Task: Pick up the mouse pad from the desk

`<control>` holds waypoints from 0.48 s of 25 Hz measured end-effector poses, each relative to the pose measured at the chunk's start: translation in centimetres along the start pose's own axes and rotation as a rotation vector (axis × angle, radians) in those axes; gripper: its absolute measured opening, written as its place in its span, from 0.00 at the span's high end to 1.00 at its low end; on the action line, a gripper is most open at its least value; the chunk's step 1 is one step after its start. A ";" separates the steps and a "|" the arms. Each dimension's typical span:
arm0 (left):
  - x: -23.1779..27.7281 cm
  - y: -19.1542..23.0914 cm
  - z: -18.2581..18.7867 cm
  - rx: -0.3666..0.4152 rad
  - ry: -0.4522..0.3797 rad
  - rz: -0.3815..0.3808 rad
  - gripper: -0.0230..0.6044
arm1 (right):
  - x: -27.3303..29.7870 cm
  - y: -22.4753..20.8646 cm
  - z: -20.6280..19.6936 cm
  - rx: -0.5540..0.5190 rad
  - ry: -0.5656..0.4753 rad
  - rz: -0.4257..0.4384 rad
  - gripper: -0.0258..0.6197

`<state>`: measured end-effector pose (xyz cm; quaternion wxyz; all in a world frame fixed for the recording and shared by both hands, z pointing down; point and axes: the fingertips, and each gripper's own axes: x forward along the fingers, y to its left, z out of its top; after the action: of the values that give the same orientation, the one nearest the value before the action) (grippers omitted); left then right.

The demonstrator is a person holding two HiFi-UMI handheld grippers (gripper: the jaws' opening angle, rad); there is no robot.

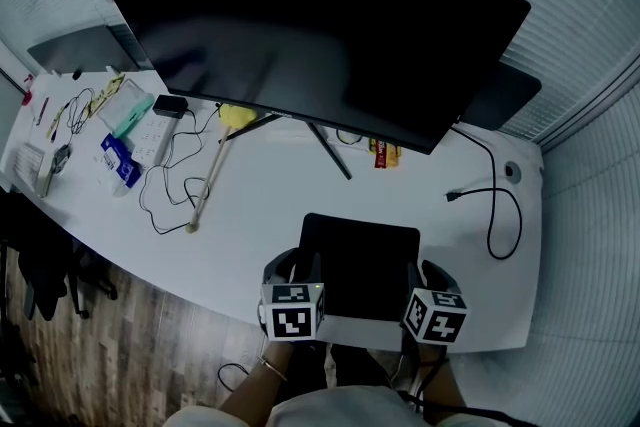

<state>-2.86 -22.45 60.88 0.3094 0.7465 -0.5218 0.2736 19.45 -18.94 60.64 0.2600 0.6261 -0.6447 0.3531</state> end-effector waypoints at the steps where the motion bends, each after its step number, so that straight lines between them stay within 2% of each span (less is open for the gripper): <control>1: 0.1 0.1 0.0 0.001 0.002 0.001 0.74 | 0.1 0.0 0.0 -0.002 0.003 0.001 0.77; 12: 1.4 0.8 0.1 0.006 0.040 0.020 0.74 | 2.1 -0.3 0.8 -0.029 0.028 0.018 0.77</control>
<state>-3.15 -23.57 61.97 0.3144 0.7366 -0.5222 0.2931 19.70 -20.87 61.80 0.2749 0.6114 -0.6518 0.3546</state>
